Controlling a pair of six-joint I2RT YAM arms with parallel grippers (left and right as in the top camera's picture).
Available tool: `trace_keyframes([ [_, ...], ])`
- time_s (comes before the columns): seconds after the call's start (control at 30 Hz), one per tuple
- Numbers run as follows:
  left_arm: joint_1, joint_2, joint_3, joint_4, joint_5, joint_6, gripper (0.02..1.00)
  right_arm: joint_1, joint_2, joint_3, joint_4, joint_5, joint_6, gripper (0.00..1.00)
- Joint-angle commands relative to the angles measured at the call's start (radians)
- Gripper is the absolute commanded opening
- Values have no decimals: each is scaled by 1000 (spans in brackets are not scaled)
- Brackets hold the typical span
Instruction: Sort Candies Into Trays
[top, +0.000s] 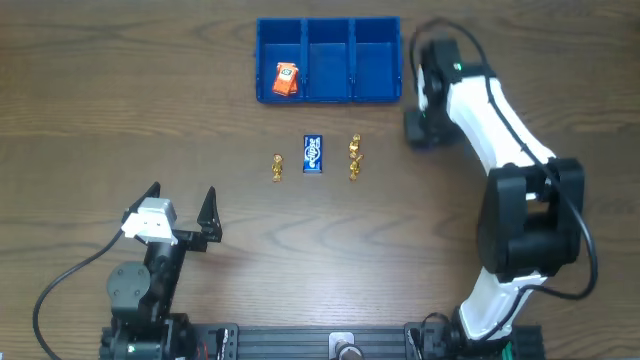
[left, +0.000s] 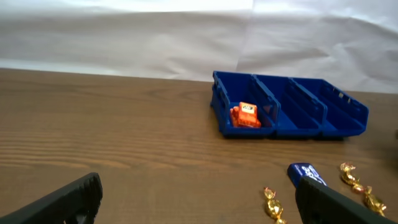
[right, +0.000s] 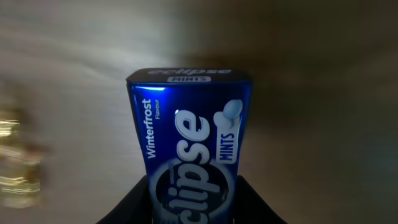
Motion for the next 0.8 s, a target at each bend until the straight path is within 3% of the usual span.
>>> trace_keyframes([
  [0.03, 6, -4, -20, -31, 21, 6, 998, 129, -56, 288, 3, 105, 95, 163],
  [0.37, 6, -4, -20, -31, 21, 6, 998, 306, 133, 341, 415, 168, 117, 169],
  [0.53, 6, -4, -20, -31, 21, 6, 998, 319, 216, 341, 467, 172, 169, 169],
  [0.8, 6, -4, -20, -31, 21, 6, 998, 320, 232, 341, 462, 199, 170, 176],
])
